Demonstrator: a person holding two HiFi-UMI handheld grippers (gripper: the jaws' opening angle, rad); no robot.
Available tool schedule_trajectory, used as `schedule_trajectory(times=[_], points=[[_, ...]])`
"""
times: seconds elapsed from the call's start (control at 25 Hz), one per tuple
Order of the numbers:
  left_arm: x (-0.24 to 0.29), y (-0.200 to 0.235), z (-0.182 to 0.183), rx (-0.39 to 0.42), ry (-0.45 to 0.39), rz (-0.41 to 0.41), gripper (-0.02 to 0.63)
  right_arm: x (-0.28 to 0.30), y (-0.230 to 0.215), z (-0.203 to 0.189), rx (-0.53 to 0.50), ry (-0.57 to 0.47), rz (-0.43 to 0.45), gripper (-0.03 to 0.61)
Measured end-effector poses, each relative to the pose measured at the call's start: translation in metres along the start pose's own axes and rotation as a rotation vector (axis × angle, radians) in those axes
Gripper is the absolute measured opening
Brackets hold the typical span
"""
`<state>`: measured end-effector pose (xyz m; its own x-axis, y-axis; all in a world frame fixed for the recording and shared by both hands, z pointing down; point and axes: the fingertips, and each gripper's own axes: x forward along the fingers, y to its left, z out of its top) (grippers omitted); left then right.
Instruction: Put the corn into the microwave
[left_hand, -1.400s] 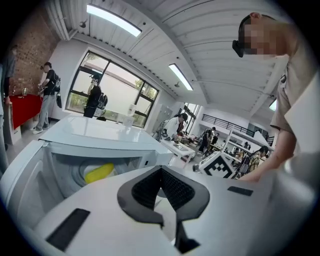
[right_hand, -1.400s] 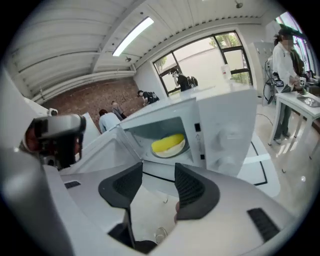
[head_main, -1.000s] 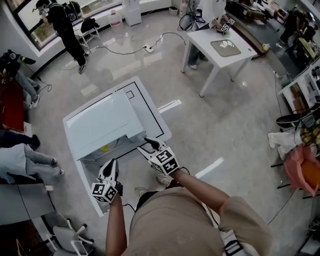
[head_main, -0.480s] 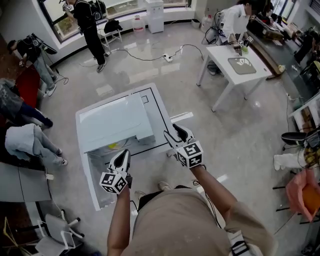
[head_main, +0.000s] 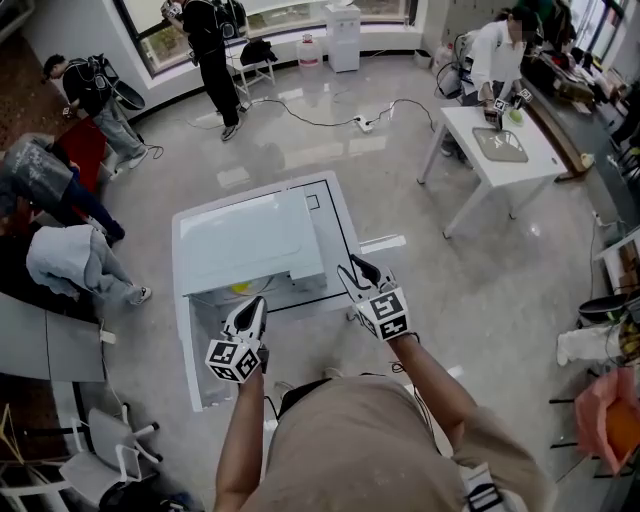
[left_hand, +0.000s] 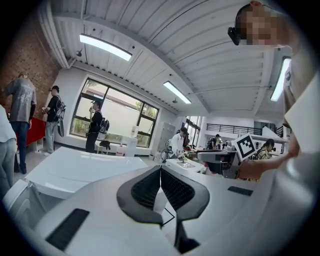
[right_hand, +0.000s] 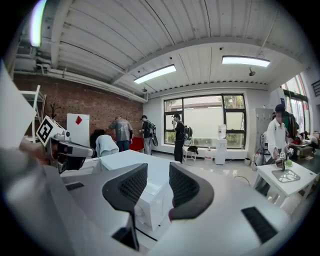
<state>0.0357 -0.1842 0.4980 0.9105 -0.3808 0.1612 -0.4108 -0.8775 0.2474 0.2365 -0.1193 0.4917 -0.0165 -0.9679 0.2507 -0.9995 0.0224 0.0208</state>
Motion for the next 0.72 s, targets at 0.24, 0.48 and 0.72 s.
schedule_trajectory(times=[0.24,0.48,0.72], points=[[-0.008,0.006,0.001,-0.003,0.001,0.026,0.006,0.005,0.012,0.005,-0.025,-0.006,0.029,0.124],[-0.017,0.002,-0.005,-0.006,0.009,0.024,0.006,0.006,0.025,-0.002,-0.030,-0.002,0.054,0.103],[-0.019,-0.003,-0.017,-0.014,0.019,0.009,0.006,0.008,0.033,-0.005,-0.018,-0.006,0.068,0.092]])
